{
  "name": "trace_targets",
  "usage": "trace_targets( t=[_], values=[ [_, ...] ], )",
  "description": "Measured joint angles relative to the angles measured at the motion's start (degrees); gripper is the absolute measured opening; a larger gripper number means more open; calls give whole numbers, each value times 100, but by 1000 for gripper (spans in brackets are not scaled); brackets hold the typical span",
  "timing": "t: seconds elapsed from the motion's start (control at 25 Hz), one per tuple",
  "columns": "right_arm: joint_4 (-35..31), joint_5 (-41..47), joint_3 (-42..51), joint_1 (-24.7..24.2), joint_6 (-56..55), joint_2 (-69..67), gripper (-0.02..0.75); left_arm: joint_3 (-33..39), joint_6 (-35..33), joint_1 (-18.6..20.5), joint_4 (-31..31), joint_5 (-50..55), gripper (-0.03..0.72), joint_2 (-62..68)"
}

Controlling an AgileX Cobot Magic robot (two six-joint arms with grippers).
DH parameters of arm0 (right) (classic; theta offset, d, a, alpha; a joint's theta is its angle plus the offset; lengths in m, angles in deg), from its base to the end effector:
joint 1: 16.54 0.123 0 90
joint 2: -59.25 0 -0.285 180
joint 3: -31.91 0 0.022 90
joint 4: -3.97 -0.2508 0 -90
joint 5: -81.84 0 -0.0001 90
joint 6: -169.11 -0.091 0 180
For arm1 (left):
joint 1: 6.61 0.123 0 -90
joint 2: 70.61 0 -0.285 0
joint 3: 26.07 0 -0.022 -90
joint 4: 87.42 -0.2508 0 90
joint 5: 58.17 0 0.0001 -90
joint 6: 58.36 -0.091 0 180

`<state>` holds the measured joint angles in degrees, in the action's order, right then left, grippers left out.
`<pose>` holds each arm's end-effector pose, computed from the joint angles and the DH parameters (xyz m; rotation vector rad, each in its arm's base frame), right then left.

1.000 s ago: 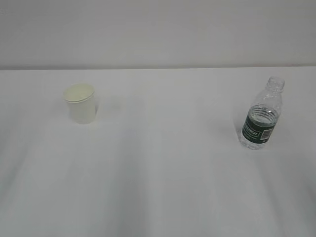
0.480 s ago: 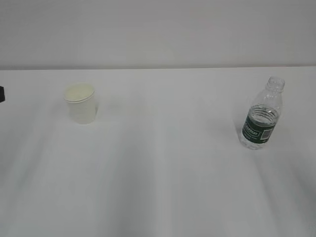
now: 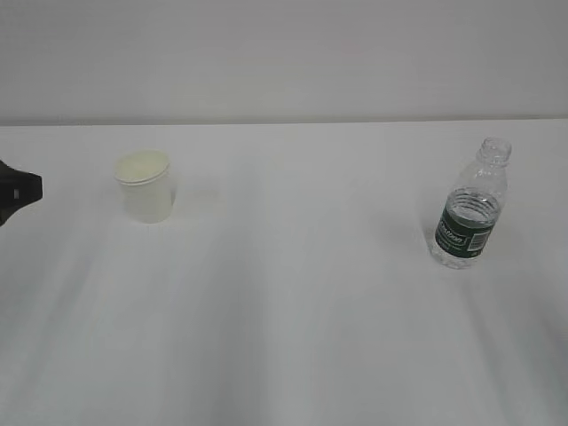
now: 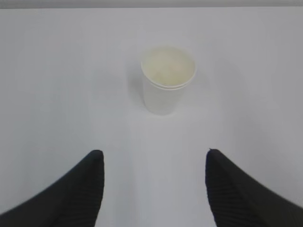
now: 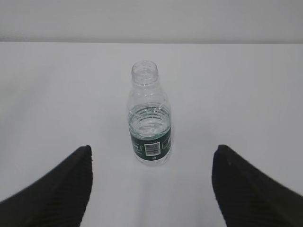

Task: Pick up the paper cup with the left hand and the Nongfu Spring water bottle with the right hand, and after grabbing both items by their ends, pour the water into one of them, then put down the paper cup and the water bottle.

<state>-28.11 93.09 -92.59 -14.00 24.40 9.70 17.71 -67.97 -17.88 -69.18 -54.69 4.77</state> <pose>0.1447 0.0159 0.2582 -0.1754 1.9914 0.0907 0.2296 -0.0476 0.2469 0.0612 2.1447 -0.2233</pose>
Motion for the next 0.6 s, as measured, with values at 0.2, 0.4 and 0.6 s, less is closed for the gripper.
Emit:
trace_targets(
  t=[0.2, 0.4, 0.6],
  values=[
    [-29, -452, 0, 625, 114, -515, 587, 603, 0, 0, -10, -721, 484, 22],
    [-89, -1225, 103, 1200, 140, -1188, 587, 870, 0, -290, -64, -1277, 484, 22],
    [-82, -1875, 325, 1242, -98, -1322, 587, 1317, 76, -496, -56, -1973, 484, 22]
  ],
)
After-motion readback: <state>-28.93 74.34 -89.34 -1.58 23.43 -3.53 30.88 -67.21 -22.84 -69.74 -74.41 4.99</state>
